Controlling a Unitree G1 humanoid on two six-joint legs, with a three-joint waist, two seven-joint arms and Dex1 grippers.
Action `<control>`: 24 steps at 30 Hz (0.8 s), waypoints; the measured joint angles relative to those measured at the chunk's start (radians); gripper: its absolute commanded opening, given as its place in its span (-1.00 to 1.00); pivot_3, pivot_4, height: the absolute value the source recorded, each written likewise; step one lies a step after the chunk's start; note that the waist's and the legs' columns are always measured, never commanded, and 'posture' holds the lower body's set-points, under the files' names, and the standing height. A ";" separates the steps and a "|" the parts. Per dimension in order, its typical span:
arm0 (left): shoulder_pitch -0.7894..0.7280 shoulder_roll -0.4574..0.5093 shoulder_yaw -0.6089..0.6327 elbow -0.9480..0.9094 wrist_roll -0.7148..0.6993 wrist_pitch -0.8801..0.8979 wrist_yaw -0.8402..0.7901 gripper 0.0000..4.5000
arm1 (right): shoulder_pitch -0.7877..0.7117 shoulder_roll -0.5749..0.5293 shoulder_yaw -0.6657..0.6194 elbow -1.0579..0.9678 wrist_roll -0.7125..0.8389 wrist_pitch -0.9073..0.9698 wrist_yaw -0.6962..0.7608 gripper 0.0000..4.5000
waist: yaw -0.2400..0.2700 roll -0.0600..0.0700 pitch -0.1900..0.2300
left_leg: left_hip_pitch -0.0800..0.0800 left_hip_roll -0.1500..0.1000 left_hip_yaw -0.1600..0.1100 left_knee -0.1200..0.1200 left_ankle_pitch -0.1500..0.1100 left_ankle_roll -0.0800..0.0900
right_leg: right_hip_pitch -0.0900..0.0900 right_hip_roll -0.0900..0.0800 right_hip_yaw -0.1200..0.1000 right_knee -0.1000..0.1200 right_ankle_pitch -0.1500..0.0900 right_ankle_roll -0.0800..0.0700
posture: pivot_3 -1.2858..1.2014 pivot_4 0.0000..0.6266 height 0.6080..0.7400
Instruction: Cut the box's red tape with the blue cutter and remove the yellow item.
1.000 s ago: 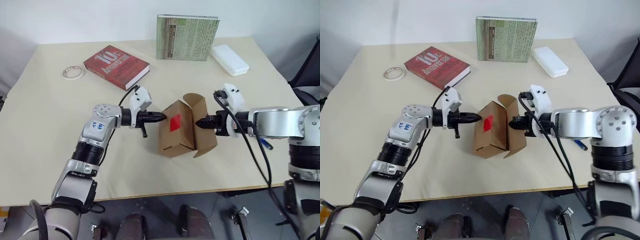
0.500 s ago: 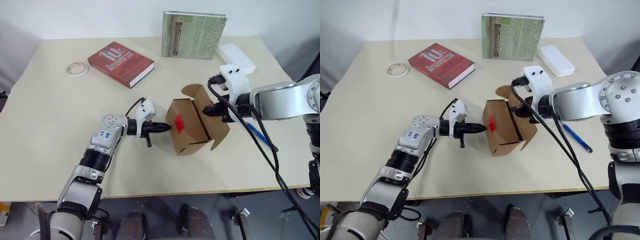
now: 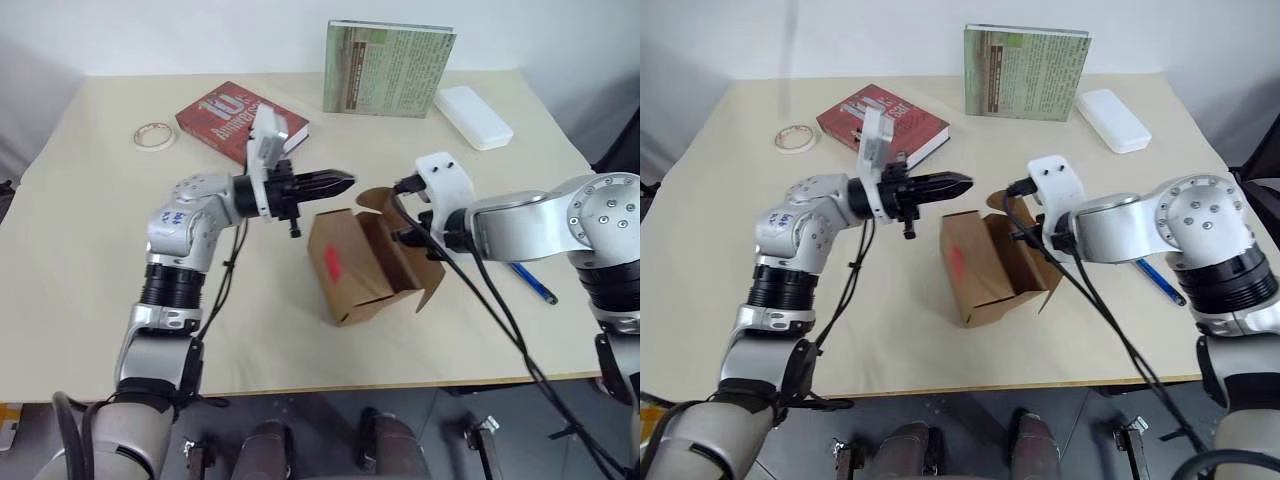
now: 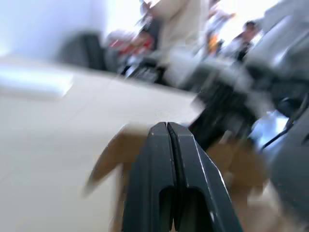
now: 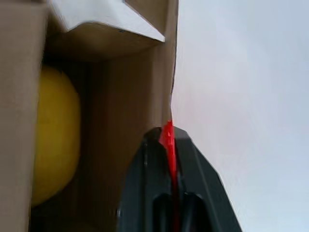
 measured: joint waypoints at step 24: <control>0.072 0.169 -0.253 0.104 0.251 -0.308 -0.172 -1.00 | -0.040 -0.041 -0.001 0.071 -0.005 0.024 -0.030 -0.99 | 0.005 0.000 0.000 | 0.004 0.001 0.001 0.003 0.000 0.000 | 0.003 0.001 0.002 0.001 0.001 -0.001 | 0.03 -0.52 1.00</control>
